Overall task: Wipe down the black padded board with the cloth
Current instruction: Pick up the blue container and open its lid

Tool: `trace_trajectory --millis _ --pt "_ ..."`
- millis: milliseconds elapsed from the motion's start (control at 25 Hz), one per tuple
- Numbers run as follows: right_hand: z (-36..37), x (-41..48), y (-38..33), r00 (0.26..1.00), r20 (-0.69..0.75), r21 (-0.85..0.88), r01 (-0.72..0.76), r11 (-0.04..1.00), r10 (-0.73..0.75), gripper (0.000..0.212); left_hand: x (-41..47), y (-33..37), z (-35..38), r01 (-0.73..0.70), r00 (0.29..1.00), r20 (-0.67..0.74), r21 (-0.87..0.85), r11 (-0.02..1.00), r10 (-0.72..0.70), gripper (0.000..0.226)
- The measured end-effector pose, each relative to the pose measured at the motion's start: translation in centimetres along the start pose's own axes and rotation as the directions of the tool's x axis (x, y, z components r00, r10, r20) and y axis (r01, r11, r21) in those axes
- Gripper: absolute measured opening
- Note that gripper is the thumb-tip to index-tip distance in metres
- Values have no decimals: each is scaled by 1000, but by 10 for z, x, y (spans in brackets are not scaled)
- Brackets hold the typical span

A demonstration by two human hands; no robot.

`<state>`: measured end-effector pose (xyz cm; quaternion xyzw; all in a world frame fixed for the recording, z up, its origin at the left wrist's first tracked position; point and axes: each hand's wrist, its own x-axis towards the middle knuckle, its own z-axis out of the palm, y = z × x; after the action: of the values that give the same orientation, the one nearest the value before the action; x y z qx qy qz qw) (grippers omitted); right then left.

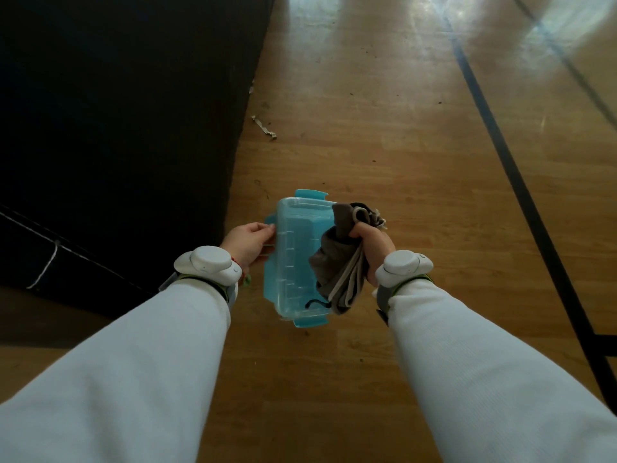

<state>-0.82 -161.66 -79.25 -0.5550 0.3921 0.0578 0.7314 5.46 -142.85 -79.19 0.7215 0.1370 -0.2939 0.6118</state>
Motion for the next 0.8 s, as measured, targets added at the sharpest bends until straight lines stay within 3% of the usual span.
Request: trace_trajectory --millis 240,400,520,640,800 --pt "4 2 2 994 -109 -52 -9 999 3 13 -6 10 10 23 981 195 -31 999 -17 3" --pt "5 2 -3 960 -178 -268 162 950 -214 31 -4 11 14 -21 986 166 31 999 16 2" --pt "9 -2 -3 954 -69 -501 220 837 -292 54 -5 12 22 -48 990 137 57 997 40 4" --pt "13 -3 1 968 103 -440 252 862 -230 53 -7 15 31 -92 992 103 127 988 79 7" --pt "15 -4 -2 983 102 -436 181 881 -152 67 -10 18 34 -119 986 147 244 962 85 10"
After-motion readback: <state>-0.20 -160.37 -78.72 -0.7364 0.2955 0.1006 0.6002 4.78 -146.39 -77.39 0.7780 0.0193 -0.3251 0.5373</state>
